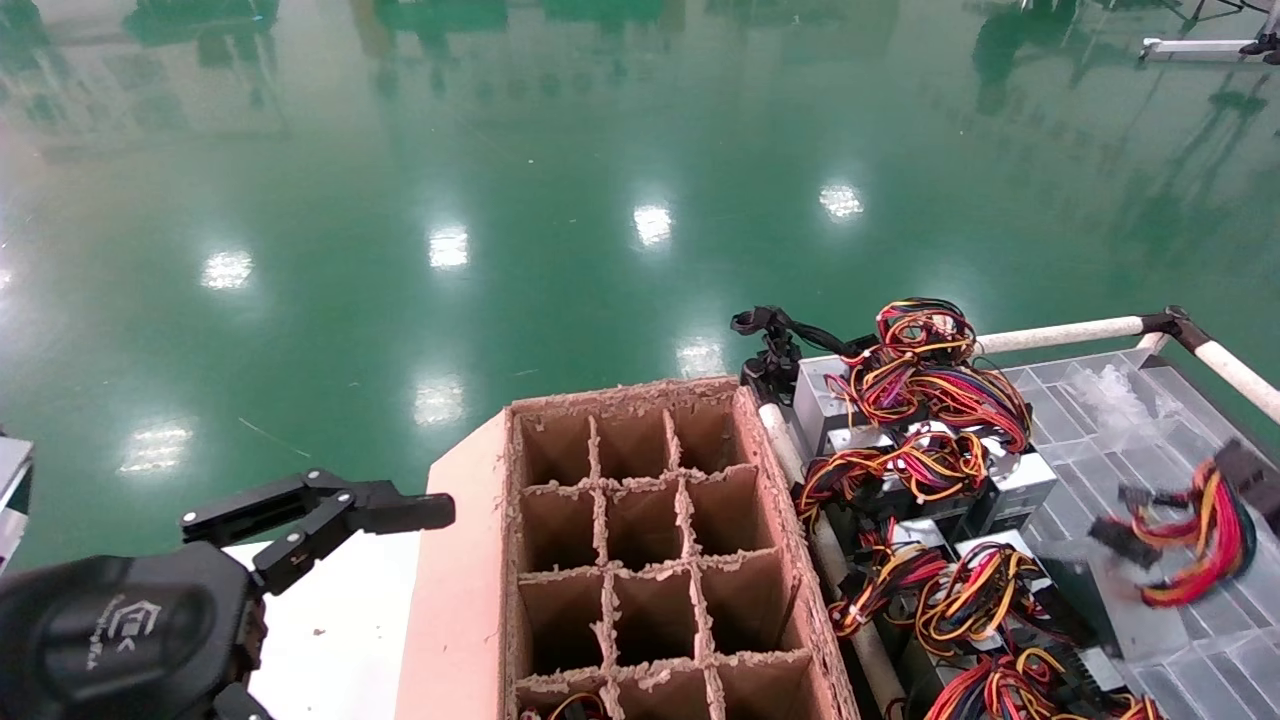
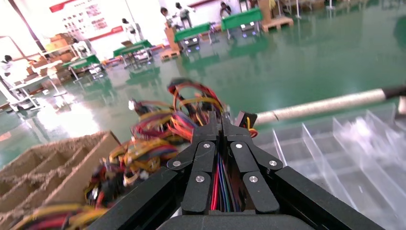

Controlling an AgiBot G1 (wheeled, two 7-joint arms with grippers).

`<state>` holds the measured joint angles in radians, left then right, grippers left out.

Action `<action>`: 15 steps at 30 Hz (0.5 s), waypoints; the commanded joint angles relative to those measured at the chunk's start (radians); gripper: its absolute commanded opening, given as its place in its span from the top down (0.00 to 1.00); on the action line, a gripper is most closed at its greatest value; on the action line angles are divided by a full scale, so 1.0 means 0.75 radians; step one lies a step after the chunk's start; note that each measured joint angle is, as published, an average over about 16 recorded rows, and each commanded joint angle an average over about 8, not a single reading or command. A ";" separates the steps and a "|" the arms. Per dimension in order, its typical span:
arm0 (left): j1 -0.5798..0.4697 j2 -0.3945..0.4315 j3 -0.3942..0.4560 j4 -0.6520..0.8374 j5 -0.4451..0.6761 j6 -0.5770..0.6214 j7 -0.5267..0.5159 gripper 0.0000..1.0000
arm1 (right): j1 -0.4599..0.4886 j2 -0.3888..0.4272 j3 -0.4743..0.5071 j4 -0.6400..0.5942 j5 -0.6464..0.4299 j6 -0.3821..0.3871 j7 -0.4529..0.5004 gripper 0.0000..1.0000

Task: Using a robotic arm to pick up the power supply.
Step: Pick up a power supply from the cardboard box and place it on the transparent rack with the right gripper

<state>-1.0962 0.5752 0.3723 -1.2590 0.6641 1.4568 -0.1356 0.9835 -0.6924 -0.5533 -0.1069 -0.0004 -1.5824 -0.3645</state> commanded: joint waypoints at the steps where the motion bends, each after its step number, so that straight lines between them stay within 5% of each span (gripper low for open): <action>1: 0.000 0.000 0.000 0.000 0.000 0.000 0.000 0.00 | -0.033 0.008 0.009 0.001 0.010 -0.004 0.009 1.00; 15: 0.000 0.000 0.000 0.000 0.000 0.000 0.000 0.00 | -0.120 0.059 0.031 0.160 0.037 0.040 0.051 1.00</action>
<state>-1.0963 0.5751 0.3724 -1.2590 0.6640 1.4568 -0.1355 0.9003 -0.6505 -0.5317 0.0125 0.0252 -1.5498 -0.3238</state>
